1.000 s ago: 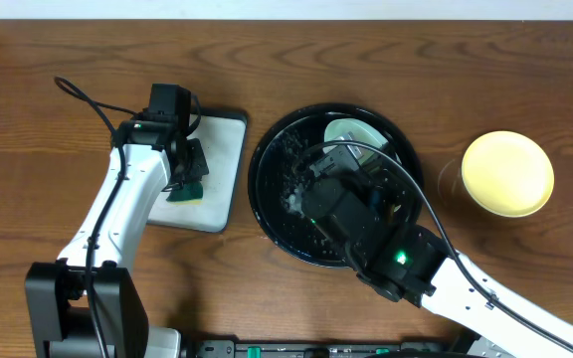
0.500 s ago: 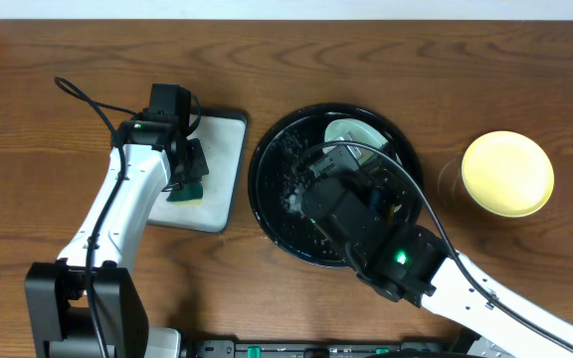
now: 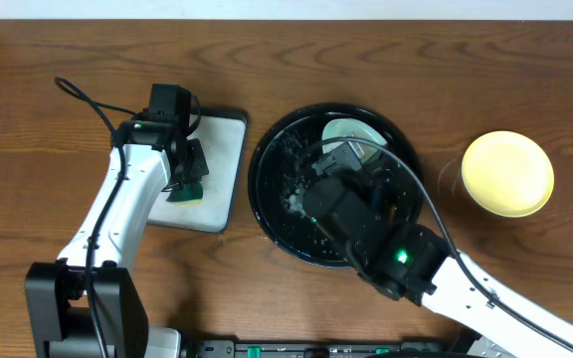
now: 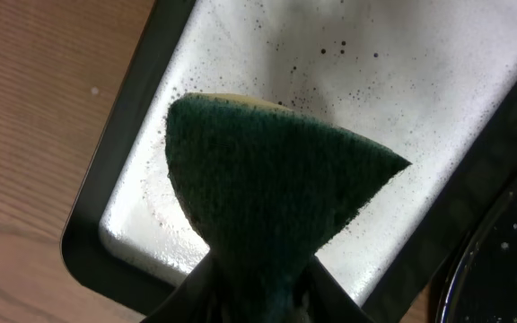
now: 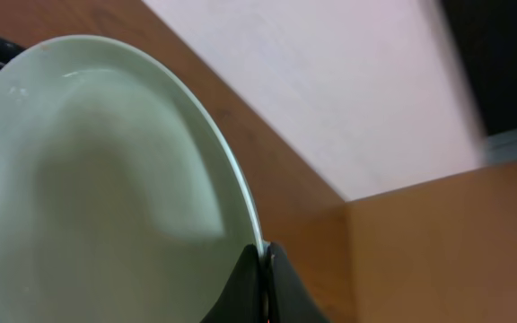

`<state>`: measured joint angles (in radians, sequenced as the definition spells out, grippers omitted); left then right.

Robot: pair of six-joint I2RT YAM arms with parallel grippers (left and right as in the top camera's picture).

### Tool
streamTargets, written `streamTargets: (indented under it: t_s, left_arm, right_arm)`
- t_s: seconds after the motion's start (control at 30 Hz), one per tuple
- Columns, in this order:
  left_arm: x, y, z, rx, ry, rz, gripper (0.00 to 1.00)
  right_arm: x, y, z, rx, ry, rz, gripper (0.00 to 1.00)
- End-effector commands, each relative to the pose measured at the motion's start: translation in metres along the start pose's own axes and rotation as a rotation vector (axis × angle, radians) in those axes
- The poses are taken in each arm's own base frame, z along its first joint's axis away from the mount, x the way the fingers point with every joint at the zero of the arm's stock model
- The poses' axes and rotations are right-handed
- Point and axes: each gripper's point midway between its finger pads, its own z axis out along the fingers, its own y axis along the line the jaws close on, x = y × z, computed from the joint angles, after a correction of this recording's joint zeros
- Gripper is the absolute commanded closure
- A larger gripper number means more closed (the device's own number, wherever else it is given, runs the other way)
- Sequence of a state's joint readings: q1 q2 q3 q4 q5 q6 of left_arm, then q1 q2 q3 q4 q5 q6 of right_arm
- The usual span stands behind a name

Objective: Clean dirty plates on tray and stack at the side
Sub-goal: 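Lift the red-marked plate off the black tray with the right gripper, then place the red-marked plate on top of the yellow plate stack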

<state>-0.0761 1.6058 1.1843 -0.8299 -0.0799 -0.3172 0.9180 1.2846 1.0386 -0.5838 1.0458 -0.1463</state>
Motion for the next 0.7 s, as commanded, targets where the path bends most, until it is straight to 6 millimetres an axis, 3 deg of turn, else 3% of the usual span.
streamTargets:
  t_s: [0.0, 0.23, 0.37, 0.47, 0.67]
  left_arm:
    - [0.002, 0.002, 0.002, -0.003, 0.011, -0.007, 0.74]
    - [0.002, 0.002, 0.002, -0.003, 0.01, -0.007, 0.74]
    - [0.002, 0.002, 0.002, -0.003, 0.01, -0.007, 0.74]
    - [0.002, 0.002, 0.002, -0.003, 0.011, -0.007, 0.74]
    - [0.002, 0.002, 0.002, -0.003, 0.01, -0.007, 0.74]
  right_arm:
    - [0.011, 0.006, 0.016, -0.11, 0.06, 0.208, 0.99]
    - [0.041, -0.033, 0.035, -0.301, 0.225, 0.56, 0.99]
    - [0.074, -0.067, 0.053, -0.383, 0.327, 0.859, 0.99]
    - [0.112, -0.092, 0.067, -0.39, 0.414, 1.047, 0.99]
    - [0.217, -0.146, 0.093, -0.204, 0.598, 1.336, 0.99]
